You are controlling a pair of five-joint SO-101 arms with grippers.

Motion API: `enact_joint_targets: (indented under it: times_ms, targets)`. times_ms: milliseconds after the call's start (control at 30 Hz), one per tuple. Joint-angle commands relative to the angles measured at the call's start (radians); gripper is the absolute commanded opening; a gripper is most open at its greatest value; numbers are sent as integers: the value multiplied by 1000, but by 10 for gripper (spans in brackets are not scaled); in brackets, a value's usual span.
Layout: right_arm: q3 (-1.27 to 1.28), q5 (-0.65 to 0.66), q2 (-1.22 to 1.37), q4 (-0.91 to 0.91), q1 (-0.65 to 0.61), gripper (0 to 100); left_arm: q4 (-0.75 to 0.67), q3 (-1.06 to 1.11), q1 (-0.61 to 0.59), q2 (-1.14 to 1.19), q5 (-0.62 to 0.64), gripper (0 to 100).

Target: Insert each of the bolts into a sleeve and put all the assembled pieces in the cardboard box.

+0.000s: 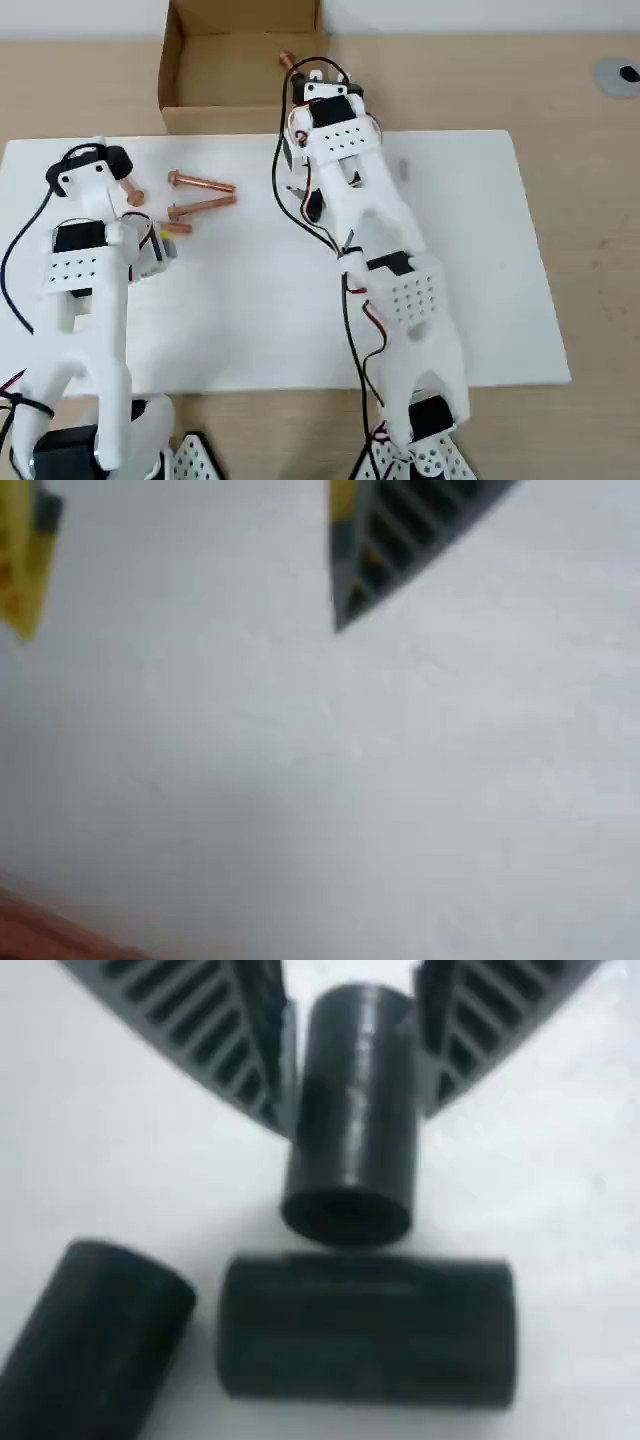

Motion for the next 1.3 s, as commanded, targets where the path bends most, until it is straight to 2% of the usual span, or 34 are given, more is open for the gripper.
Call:
enact_joint_targets:
  times_ms: [0, 933, 1100, 1267]
  targets:
    - [-41, -15, -8, 21, 15, 113, 12, -60, -12, -1, -3, 207]
    - [-39, -8, 131, 25, 15, 112, 20, -60, -14, -1, -5, 207]
    - [-28, 21, 131, 26, 15, 26, 20, -60, -14, -1, -6, 207]
    - [-28, 49, 133, 71, 15, 25, 20, -60, -14, -1, -6, 207]
